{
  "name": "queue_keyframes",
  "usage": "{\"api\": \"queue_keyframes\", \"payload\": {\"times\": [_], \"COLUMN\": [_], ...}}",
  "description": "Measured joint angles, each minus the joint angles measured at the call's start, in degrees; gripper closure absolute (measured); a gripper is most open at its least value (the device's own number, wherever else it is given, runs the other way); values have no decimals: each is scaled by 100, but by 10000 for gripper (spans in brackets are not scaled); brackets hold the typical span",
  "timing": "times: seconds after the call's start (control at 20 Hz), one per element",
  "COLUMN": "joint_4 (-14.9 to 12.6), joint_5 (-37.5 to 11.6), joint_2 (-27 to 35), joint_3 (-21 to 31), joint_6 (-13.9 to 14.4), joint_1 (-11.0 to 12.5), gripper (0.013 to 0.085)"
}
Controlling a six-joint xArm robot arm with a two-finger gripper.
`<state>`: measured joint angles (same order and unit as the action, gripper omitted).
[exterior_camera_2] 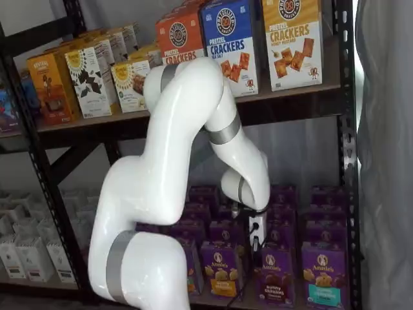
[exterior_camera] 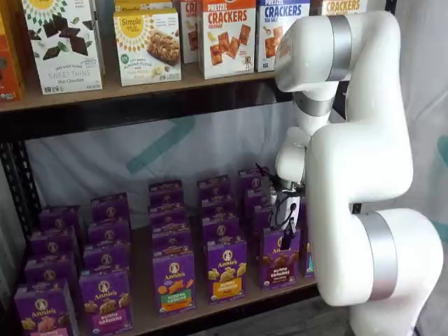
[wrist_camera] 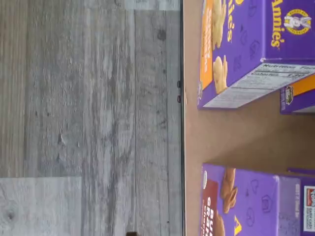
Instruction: Pick up the purple box with a brown patch in the center, on the bottom shelf, the fifth box from the left
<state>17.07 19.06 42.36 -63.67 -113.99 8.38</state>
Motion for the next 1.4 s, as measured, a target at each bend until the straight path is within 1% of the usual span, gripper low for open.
{"api": "queue_keyframes", "payload": {"times": [0.1, 0.2, 0.4, 0.5, 0.55, 0.65, 0.8, 0.95, 1.1, 1.15, 1.4], "joint_4": [195, 323, 656, 892, 969, 1023, 990, 883, 705, 600, 245], "joint_5": [429, 578, 507, 413, 366, 294, 216, 201, 198, 198, 248], "joint_2": [33, 61, 109, 148, 171, 234, 352, 475, 593, 648, 857], "joint_3": [-194, -285, -351, -382, -398, -455, -569, -705, -835, -896, -1140], "joint_6": [-151, -231, -468, -654, -714, -754, -725, -639, -497, -414, -137], "joint_1": [3, -21, -85, -114, -127, -139, -144, -131, -110, -97, -48], "gripper": [130, 130, 130, 130, 130, 130, 130, 130, 130, 130, 130]}}
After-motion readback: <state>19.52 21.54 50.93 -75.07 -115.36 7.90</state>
